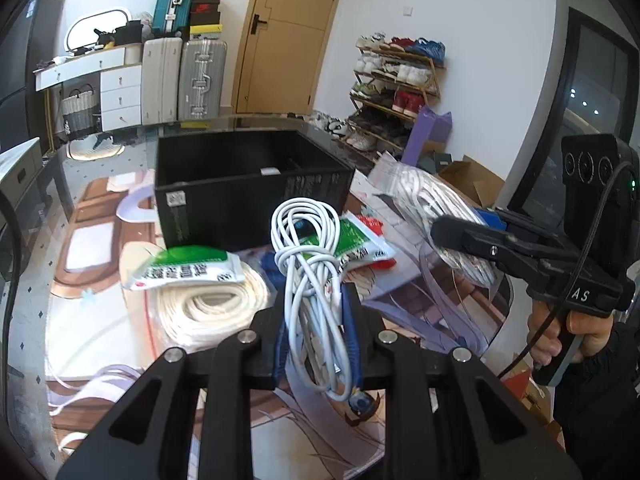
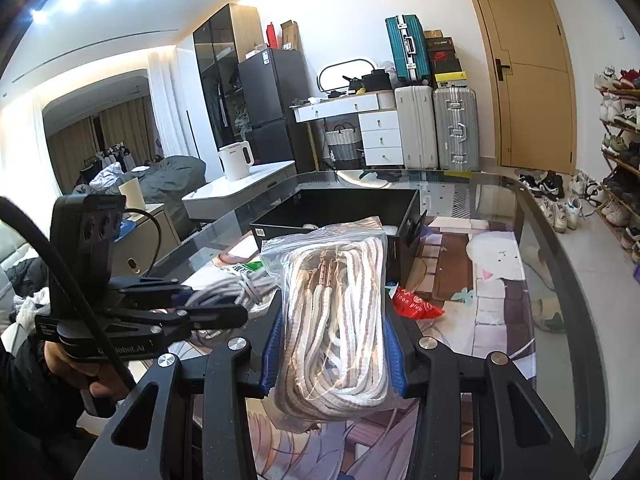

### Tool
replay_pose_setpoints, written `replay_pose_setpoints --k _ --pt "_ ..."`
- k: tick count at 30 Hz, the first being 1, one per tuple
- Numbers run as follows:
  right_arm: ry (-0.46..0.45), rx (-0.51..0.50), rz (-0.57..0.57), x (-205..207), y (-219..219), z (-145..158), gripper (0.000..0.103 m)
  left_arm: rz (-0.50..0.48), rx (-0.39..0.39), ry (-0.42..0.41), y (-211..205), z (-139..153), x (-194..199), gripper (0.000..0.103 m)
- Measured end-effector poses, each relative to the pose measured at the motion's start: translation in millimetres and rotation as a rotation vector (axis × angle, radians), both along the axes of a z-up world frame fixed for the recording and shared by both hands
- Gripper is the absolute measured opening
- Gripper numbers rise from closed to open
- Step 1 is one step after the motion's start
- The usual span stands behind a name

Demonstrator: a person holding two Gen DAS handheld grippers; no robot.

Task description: Organize soft objects

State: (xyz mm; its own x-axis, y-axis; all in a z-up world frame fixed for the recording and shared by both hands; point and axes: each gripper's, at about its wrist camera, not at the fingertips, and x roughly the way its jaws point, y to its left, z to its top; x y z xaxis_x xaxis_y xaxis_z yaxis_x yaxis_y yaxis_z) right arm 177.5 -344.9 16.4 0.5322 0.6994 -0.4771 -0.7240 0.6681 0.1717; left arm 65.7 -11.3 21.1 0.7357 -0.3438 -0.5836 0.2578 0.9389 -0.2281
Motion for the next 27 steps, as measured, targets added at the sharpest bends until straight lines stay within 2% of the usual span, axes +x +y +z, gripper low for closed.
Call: replay_pose_setpoints --k 11,21,27 --pt "-0.002 -0.065 -0.06 -3.1 17.6 17.1 0.043 0.055 -0.016 -0.052 16.5 22.3 8.9 0.022" --pt "0.005 -0.063 -0.12 12.5 26.3 40.1 0.043 0.081 0.011 -0.099 26.2 43.6 23.9 0.022" --pt "-0.04 -0.069 -0.122 23.6 31.9 53.4 0.043 0.096 0.023 -0.125 34.3 50.1 31.1 0.022"
